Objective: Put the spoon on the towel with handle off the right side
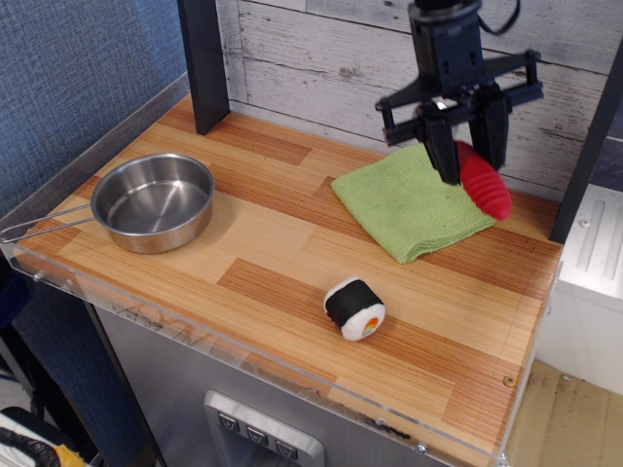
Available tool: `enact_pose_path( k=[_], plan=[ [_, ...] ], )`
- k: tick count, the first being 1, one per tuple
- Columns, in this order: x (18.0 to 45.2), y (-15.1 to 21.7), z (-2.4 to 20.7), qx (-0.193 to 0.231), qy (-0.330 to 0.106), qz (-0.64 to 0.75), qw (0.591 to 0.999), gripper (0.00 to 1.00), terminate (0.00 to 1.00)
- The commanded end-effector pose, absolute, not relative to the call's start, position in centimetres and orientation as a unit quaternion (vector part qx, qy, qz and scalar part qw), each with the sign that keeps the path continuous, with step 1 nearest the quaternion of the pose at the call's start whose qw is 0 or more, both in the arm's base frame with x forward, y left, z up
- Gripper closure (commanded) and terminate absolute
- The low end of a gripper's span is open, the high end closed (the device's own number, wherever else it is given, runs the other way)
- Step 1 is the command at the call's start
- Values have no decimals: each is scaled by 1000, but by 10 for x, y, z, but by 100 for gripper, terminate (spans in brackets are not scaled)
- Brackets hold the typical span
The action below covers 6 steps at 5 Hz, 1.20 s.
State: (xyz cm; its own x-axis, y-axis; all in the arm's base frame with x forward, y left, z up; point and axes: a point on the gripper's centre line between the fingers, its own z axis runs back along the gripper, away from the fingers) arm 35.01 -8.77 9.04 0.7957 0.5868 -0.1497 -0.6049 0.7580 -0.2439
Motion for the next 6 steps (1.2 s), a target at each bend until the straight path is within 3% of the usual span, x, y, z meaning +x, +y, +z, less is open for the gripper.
enact_pose_path(
  k=[1,4,6],
  plan=[
    [355,-93,78,-143,21,317,937,100,0],
    [370,-103,36,-117,26,312,943,100,0],
    [372,-105,29,-114,7,318,941,100,0]
  ],
)
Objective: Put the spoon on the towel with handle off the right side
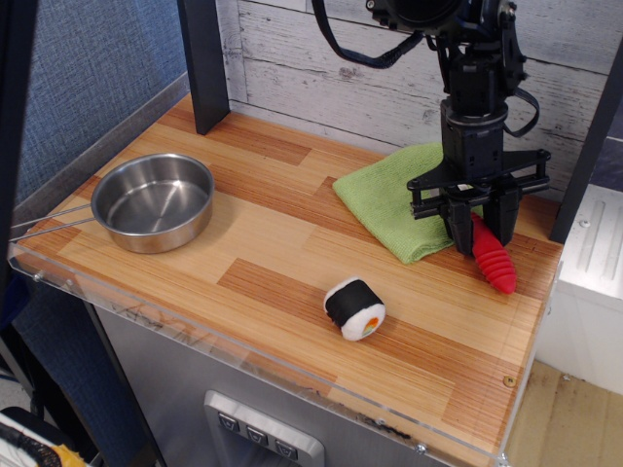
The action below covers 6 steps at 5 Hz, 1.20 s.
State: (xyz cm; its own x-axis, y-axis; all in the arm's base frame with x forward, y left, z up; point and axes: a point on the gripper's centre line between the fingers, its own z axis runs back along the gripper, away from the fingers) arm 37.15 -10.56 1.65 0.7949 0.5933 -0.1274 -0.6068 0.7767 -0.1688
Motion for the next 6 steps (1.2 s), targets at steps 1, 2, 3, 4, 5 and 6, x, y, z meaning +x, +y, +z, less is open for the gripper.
enact_pose_path(
  k=[1,2,3,4,5,6],
  plan=[
    [371,-101,30,-107,6,329,938,0,0],
    [370,-98,32,-106,3,334,937,0,0],
    [371,-96,37,-108,-3,339,935,0,0],
    [373,-95,43,-117,-1,348,930,0,0],
    [377,-90,58,-139,1,363,921,0,0],
    [381,-86,77,-154,-14,372,915,0,0]
  ],
)
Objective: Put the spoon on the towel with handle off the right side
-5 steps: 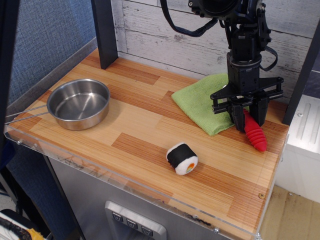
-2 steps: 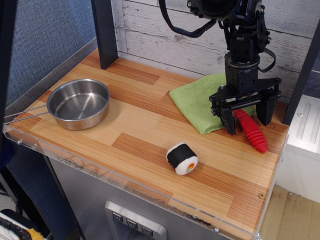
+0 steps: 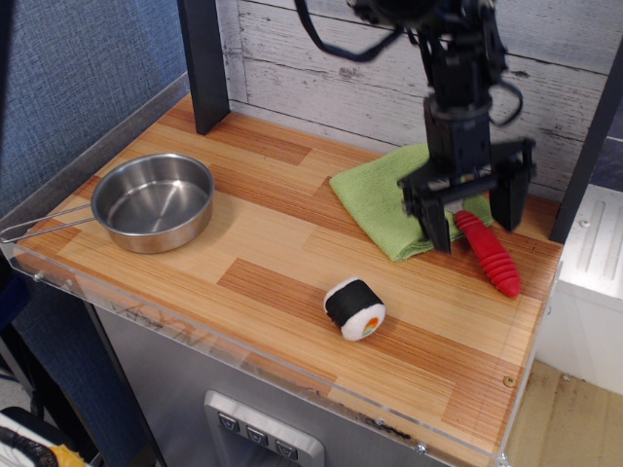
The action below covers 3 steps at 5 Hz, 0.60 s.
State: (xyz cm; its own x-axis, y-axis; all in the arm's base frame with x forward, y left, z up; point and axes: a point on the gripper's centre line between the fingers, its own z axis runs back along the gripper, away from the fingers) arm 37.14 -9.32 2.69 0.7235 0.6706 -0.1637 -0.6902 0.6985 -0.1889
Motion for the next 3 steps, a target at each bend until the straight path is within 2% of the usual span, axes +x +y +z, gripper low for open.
enact_pose_path(
  k=[1,2,3],
  plan=[
    [382,-80,111,-181,-35,378,907,0,0],
    [376,-75,144,-218,-64,376,898,0,0],
    [362,-65,175,-235,-98,381,889,0,0]
  ],
)
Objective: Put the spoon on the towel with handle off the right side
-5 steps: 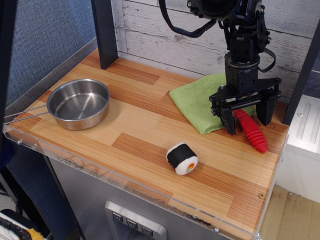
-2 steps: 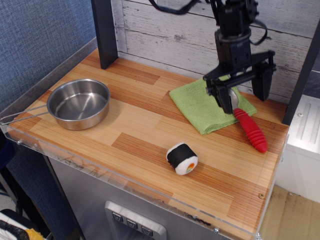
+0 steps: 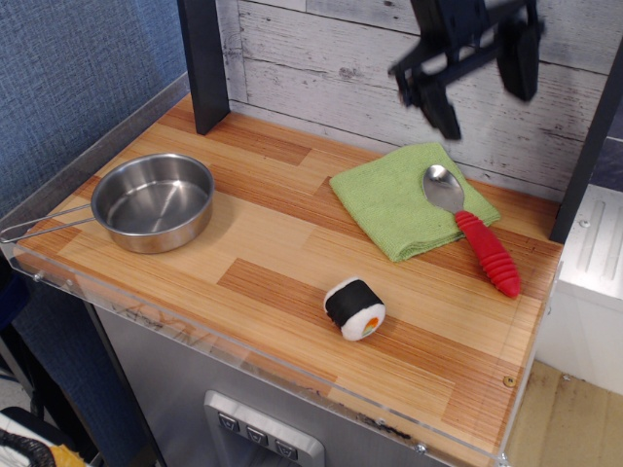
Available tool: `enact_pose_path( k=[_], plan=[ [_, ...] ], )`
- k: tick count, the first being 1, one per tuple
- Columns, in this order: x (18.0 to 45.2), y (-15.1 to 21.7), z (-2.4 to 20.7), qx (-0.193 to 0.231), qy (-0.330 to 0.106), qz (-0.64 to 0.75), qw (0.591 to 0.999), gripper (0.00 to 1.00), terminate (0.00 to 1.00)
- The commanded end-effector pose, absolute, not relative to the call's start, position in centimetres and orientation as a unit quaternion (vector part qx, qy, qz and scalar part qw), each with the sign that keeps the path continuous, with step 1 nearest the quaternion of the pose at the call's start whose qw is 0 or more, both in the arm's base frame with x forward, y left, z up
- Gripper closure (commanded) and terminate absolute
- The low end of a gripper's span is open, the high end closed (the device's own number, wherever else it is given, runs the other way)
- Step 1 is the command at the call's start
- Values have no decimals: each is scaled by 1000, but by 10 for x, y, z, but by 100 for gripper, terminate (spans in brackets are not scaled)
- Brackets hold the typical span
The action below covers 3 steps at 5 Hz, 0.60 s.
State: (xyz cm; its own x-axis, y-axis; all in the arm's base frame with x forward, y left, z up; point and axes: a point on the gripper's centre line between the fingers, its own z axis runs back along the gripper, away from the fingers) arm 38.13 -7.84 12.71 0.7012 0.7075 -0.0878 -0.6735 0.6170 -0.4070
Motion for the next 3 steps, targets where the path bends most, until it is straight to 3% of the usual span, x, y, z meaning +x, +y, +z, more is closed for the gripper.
enact_pose_path(
  k=[1,2,3],
  plan=[
    [352,-57,192,-243,-119,381,884,0,0],
    [348,-49,201,-242,-142,373,884,0,0],
    [349,-45,200,-239,-148,367,887,0,100]
  ],
)
